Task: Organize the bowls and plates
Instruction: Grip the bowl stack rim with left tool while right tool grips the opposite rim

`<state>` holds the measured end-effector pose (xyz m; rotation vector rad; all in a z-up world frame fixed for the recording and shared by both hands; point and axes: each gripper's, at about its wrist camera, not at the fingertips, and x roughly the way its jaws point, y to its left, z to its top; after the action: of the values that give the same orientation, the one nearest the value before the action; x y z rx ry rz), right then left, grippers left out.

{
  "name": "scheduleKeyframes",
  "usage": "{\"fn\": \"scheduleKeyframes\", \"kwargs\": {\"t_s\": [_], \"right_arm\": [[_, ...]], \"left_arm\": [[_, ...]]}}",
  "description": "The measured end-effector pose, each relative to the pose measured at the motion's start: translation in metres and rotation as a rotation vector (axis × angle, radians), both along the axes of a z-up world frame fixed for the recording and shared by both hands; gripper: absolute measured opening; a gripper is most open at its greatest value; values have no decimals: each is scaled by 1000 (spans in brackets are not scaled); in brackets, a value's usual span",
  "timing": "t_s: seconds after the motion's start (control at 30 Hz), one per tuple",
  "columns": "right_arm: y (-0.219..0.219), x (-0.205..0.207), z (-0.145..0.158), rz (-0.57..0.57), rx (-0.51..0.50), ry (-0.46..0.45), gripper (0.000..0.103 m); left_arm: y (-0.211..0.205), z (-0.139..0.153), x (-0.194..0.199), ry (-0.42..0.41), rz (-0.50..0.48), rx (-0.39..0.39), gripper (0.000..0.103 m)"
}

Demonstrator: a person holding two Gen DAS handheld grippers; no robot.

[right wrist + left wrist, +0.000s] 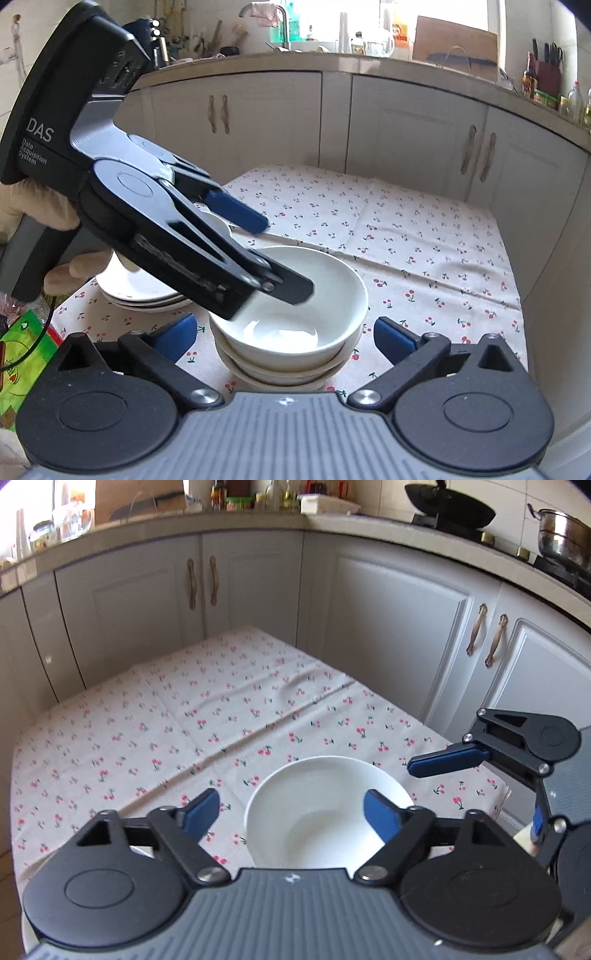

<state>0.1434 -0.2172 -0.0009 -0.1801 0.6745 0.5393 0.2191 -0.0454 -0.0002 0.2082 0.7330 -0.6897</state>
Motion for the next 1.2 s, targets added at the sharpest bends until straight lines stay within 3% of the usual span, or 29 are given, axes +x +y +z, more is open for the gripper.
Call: {"fn": "scheduleKeyframes", "kwargs": {"t_s": [0.17, 0.43, 0.6, 0.9, 1.2], "right_arm": [[-13, -5, -9, 50, -40, -1, 103], [-23, 9, -36, 144, -93, 48, 103], [-18, 24, -47, 238, -138, 65, 103], [-10, 46, -55, 367, -193, 100, 103], [-5, 58, -49, 495, -240, 136, 99]], "left_arm": [[20, -3, -22, -41, -56, -30, 96], [21, -29, -42, -44, -227, 67, 97], [13, -47, -26, 23, -302, 112, 97], [5, -72, -4, 72, -370, 176, 96], [1, -80, 15, 111, -455, 157, 91]]}}
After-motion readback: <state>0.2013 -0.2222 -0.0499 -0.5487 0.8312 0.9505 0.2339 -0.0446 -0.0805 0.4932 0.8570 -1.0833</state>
